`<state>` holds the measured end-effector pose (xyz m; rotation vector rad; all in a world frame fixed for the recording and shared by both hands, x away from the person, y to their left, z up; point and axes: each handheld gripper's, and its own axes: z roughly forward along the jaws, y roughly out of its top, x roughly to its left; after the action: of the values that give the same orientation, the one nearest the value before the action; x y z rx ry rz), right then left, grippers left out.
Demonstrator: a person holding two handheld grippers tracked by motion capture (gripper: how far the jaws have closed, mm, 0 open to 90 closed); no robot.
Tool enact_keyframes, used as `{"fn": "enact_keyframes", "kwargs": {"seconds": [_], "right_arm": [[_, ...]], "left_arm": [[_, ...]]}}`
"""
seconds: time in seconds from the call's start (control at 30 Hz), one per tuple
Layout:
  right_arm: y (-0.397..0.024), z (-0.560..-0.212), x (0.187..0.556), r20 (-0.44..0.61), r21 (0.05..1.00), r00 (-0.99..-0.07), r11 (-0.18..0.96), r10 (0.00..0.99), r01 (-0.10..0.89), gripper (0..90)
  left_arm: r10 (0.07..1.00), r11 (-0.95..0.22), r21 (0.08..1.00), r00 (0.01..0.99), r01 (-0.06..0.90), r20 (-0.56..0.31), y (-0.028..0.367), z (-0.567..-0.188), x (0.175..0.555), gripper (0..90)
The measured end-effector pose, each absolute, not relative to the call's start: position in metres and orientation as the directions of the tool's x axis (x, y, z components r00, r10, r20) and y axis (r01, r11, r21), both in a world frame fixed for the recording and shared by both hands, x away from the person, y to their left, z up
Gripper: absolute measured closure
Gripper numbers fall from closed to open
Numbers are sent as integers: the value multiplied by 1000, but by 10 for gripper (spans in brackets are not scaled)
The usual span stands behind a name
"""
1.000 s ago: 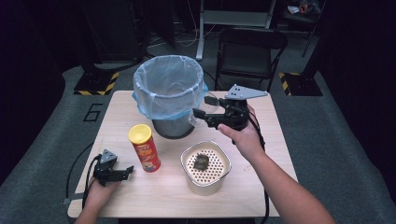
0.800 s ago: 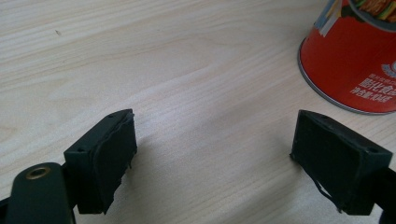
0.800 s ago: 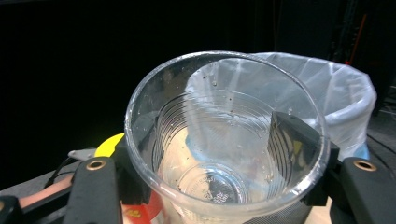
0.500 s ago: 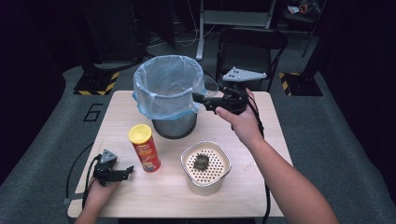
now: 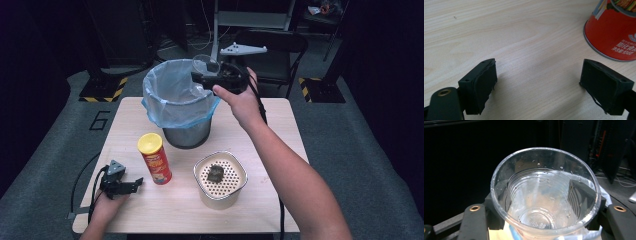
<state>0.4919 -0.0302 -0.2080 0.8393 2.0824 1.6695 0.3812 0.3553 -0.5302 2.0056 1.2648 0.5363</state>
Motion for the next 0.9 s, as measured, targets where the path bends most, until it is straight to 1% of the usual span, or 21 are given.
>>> {"fn": "enact_keyframes", "kwargs": {"seconds": [0.1, 0.17, 0.3, 0.43, 0.5, 0.57, 0.63, 0.7, 0.73, 0.77, 0.83, 0.9], "right_arm": [[-19, -207, 504, 43, 964, -749, 169, 661, 205, 339], [-11, -208, 514, 26, 963, -736, 180, 676, 200, 336], [4, -212, 528, 43, 961, -721, 169, 691, 220, 329], [19, -223, 539, 39, 946, -705, 201, 708, 254, 329], [26, -229, 544, 18, 940, -702, 226, 712, 254, 319], [32, -235, 548, 20, 936, -703, 234, 711, 264, 276], [39, -241, 552, 41, 929, -708, 234, 705, 288, 122], [42, -245, 552, 20, 926, -711, 255, 703, 279, 95], [43, -246, 551, 24, 927, -710, 249, 704, 279, 62], [42, -246, 550, 27, 929, -717, 247, 696, 275, 49], [38, -245, 547, 38, 932, -714, 234, 699, 278, 57], [31, -242, 543, 23, 938, -715, 232, 698, 257, 75]], "left_arm": [[899, -282, 740, 438, 610, -19, 355, -530, 381, 135], [899, -282, 740, 438, 611, -20, 355, -530, 381, 135], [899, -282, 740, 439, 611, -19, 355, -530, 381, 135], [900, -282, 740, 436, 611, -17, 355, -530, 381, 138], [900, -281, 740, 435, 612, -18, 355, -530, 381, 138], [900, -282, 739, 435, 611, -17, 355, -530, 381, 138], [902, -277, 739, 431, 614, -19, 354, -530, 381, 139], [902, -280, 735, 432, 617, -19, 354, -529, 380, 139], [900, -282, 734, 435, 618, -20, 353, -529, 380, 139], [900, -277, 734, 434, 620, -28, 352, -529, 380, 140], [898, -269, 733, 438, 625, -43, 352, -528, 380, 139], [896, -256, 726, 439, 638, -70, 353, -526, 379, 140]]}}
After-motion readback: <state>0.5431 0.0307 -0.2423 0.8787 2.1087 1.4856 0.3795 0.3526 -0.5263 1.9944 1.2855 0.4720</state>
